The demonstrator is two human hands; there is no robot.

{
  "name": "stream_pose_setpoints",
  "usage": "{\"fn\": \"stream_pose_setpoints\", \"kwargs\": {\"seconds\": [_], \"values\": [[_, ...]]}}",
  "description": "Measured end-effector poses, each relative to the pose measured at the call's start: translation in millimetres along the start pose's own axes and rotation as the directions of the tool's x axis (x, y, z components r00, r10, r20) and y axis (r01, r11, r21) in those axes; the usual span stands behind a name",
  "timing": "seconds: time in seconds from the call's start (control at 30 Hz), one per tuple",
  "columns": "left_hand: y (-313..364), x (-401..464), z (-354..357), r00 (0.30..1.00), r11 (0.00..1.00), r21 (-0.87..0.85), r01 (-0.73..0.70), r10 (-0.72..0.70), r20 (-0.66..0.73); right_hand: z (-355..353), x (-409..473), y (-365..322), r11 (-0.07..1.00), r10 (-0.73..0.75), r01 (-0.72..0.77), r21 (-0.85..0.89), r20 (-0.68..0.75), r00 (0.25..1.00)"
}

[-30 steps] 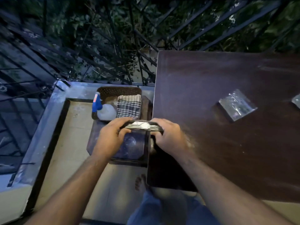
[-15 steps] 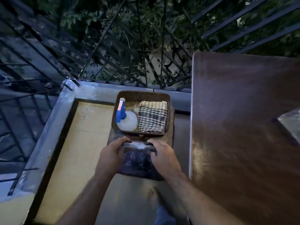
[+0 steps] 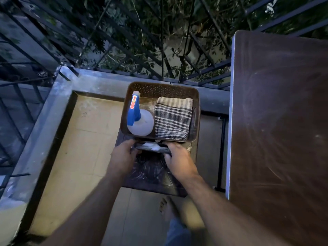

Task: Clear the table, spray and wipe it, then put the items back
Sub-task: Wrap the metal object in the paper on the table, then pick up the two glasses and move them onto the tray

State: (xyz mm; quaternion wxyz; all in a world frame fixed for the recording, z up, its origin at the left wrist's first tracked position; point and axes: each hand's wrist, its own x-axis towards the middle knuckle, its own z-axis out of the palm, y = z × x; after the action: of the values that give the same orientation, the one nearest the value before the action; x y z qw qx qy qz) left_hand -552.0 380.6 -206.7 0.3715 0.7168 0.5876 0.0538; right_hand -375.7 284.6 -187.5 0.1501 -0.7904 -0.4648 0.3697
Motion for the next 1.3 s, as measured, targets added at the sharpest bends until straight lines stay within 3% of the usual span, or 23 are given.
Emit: {"fn": "stream_pose_setpoints", "kwargs": {"seconds": [0.5,0.63,0.83,1.03,1.3], "values": [[10.1,-2.4,-3.8,0.996,0.992,0.125,0.007,-0.018,0.087,-8.9,1.4,-0.8,0.996,0.088,-0.086,-0.036,0.066,0.994],[20.7,-24.1,-11.0,0.997,0.991,0.113,0.072,-0.071,-0.008,-26.5,-12.4,-1.8,0.992,0.095,-0.089,-0.089,0.061,0.994],[52.8,-69.5,-28.7,0.991,0.993,0.115,0.004,0.011,-0.133,-70.5,-45.4,-6.3,0.993,0.084,-0.081,-0.082,0.027,0.996],[112.4,-112.7,-31.0,0.977,0.993,0.102,-0.057,0.077,-0.198,-124.4,-87.4,-19.1,0.994,-0.078,0.067,-0.09,-0.121,0.99],[223.2,-148.7,-5.2,0.95,0.97,0.036,-0.242,0.245,-0.195,-226.2,-142.4,12.3,0.98,-0.196,0.165,-0.115,-0.37,0.908]]}}
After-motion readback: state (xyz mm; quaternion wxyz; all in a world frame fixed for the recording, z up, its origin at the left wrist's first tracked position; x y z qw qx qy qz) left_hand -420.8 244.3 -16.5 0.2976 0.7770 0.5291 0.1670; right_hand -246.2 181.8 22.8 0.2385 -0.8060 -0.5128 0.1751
